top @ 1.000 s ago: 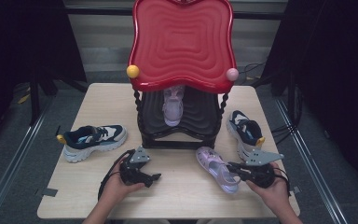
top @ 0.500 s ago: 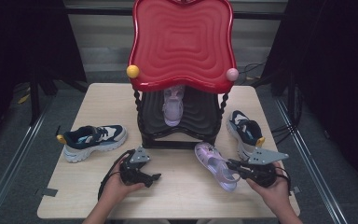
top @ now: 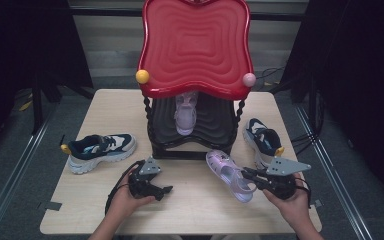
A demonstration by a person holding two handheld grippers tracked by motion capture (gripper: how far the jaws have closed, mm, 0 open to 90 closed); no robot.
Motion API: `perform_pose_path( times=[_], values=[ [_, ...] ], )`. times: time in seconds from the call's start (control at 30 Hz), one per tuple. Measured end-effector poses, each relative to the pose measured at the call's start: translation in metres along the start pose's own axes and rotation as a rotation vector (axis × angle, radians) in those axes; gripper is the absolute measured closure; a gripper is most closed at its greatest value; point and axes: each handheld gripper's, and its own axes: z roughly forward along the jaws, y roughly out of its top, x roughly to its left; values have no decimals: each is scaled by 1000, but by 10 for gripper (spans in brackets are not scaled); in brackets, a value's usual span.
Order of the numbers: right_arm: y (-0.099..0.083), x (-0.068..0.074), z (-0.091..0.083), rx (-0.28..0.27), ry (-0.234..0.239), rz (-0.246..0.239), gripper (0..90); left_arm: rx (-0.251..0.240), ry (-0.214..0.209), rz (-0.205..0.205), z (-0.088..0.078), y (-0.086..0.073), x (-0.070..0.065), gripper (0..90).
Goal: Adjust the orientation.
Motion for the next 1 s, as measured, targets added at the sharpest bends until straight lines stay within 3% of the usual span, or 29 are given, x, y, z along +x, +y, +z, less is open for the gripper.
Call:
perform_pose_path(
  times=[0.43, 0.6, 0.87, 1.0],
  values=[
    [3, 5, -6, -6, 21, -32, 856, 0, 0, 0, 0, 0, 0, 151],
    [7, 4, -12, -36, 20, -24, 856, 0, 0, 0, 0, 0, 0, 151],
    [20, 4, -13, -70, -4, -18, 856, 0, 0, -1, 0, 0, 0, 151],
    [31, 1, -12, -77, -39, -15, 856, 0, 3, 2, 0, 0, 0, 151]
  ],
)
